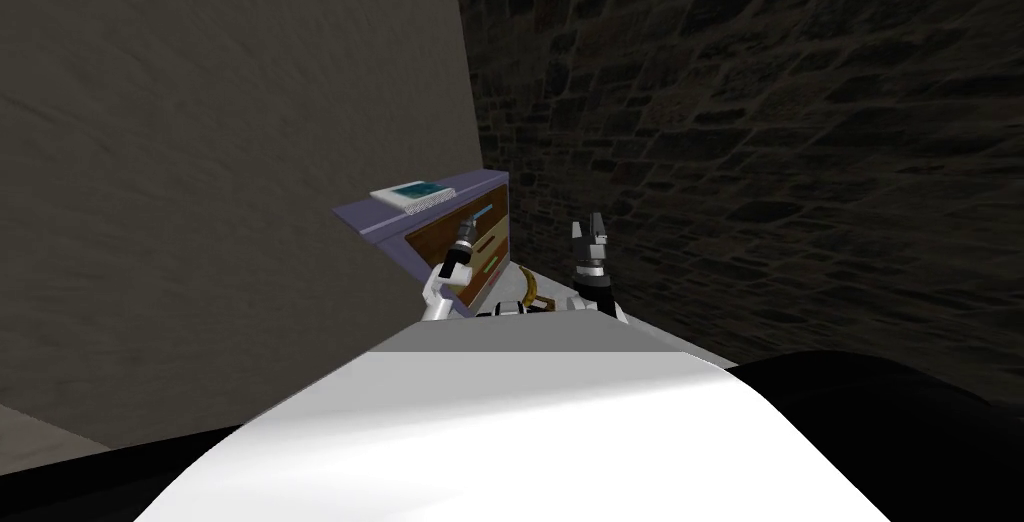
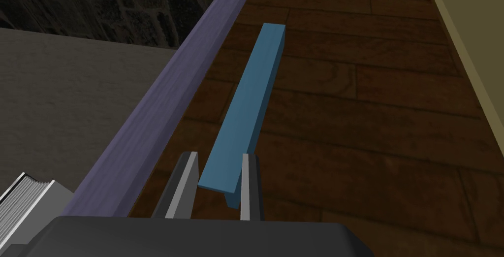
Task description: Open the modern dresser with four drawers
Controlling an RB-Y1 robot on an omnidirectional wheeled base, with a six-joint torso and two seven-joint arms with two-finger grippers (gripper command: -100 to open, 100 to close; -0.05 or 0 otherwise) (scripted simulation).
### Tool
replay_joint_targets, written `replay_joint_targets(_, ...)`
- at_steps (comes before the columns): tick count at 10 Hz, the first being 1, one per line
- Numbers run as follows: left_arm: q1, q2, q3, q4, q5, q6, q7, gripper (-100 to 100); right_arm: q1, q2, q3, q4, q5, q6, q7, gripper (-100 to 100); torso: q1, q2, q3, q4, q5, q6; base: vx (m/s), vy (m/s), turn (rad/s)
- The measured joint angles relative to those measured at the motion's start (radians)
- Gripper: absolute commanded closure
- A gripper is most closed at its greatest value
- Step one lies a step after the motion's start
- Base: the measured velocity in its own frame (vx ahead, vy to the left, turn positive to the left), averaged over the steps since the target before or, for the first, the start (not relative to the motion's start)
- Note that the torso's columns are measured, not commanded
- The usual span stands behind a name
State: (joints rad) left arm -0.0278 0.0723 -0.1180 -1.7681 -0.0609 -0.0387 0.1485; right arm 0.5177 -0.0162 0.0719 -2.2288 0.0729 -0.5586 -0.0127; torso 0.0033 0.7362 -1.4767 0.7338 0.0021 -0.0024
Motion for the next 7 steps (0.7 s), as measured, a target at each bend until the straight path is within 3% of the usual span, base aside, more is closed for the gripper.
replay_joint_targets(7,0.175,-0.037,-0.015,-0.176,0.05,0.009,-0.106,100,0.0,0.0,0.0,0.0,0.0,0.0,0.0,0,0.004,0.005,0.003,0.002,0.001,-0.003,0.038,0.022,-0.073)
